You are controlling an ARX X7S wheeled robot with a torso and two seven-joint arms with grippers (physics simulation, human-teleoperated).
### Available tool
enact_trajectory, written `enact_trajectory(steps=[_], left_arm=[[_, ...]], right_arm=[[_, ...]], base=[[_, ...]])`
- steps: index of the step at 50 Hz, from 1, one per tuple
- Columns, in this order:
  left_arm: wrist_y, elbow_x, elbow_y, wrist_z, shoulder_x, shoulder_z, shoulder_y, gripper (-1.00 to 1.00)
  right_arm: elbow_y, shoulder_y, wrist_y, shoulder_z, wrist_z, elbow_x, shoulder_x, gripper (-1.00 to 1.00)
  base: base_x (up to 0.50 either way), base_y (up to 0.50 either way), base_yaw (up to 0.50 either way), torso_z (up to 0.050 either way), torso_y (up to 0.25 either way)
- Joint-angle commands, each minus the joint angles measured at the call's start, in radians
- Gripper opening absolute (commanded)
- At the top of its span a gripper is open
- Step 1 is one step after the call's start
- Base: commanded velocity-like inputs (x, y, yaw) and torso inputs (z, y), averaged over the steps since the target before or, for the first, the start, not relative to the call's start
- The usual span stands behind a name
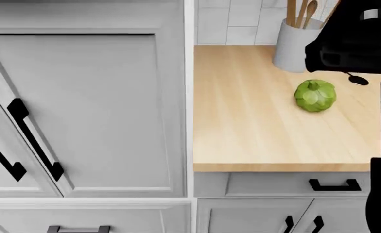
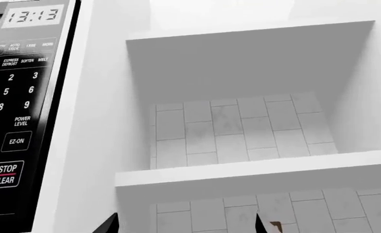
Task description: Open the microwave door
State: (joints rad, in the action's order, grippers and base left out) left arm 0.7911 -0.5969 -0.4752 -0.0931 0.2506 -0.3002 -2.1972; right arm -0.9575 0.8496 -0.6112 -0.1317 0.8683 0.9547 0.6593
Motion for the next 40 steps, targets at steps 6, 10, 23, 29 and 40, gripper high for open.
enact_trajectory(steps=[6,10,23,29,40], left_arm=[[0.340,-0.239,0.467,-0.174,0.120,0.176,0.090,1.00],[0.381,-0.279,0.517,-0.198,0.124,0.203,0.097,1.00],[0.482,-0.394,0.624,-0.279,0.087,0.267,0.114,1.00],[0.504,-0.431,0.641,-0.323,0.033,0.278,0.115,1.00],[0.456,-0.412,0.609,-0.365,-0.079,0.232,0.131,1.00]], right_arm=[[0.004,0.013,0.005,-0.007,0.004,0.008,0.000,1.00],[0.002,0.015,0.005,-0.007,0.008,0.012,0.002,1.00],[0.002,0.009,0.012,-0.012,0.009,0.007,0.006,1.00],[-0.002,0.006,0.015,-0.007,0.015,0.015,0.013,1.00],[-0.002,-0.015,0.034,0.013,0.012,0.020,0.029,1.00]], base=[[0.00,0.00,0.00,0.000,0.000],[0.00,0.00,0.00,0.000,0.000],[0.00,0.00,0.00,0.000,0.000],[0.00,0.00,0.00,0.000,0.000],[0.00,0.00,0.00,0.000,0.000]])
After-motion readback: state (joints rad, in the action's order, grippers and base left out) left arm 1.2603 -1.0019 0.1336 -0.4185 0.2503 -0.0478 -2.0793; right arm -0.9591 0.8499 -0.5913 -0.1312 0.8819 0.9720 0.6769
